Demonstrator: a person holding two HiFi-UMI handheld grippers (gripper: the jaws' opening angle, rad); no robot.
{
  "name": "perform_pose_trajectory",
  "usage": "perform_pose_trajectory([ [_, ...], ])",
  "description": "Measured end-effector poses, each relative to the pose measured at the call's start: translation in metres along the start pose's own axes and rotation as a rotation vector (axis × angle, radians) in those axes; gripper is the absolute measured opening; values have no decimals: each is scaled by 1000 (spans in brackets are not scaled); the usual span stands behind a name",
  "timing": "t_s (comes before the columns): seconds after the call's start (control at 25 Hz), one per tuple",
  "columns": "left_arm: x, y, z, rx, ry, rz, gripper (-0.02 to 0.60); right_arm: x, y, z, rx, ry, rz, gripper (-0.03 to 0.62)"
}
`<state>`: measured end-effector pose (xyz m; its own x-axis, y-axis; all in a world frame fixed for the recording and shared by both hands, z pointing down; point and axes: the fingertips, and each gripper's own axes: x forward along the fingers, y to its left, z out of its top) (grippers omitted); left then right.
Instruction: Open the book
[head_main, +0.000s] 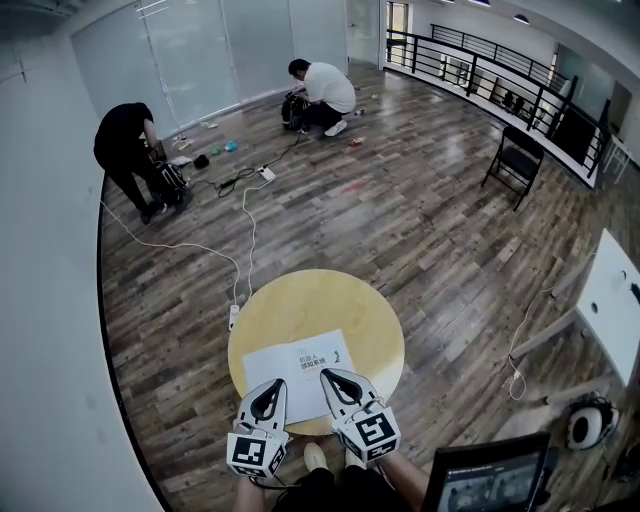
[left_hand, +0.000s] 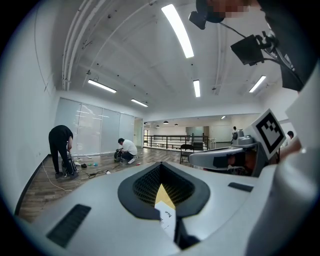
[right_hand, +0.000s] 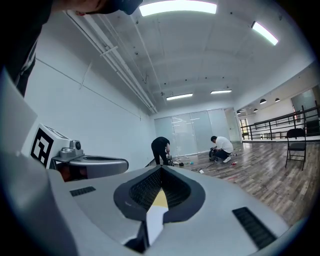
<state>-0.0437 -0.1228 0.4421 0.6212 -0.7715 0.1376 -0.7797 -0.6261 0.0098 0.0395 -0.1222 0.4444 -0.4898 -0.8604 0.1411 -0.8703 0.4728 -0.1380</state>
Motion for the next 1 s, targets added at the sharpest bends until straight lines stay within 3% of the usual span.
perform_pose_trajectory([
  [0.4, -5, 0, -1, 6, -3, -7, 3, 0, 8, 8, 0, -50, 6, 5],
  [1.0, -9, 3, -2, 8, -9, -16, 3, 5, 18, 5, -28, -32, 15, 5],
])
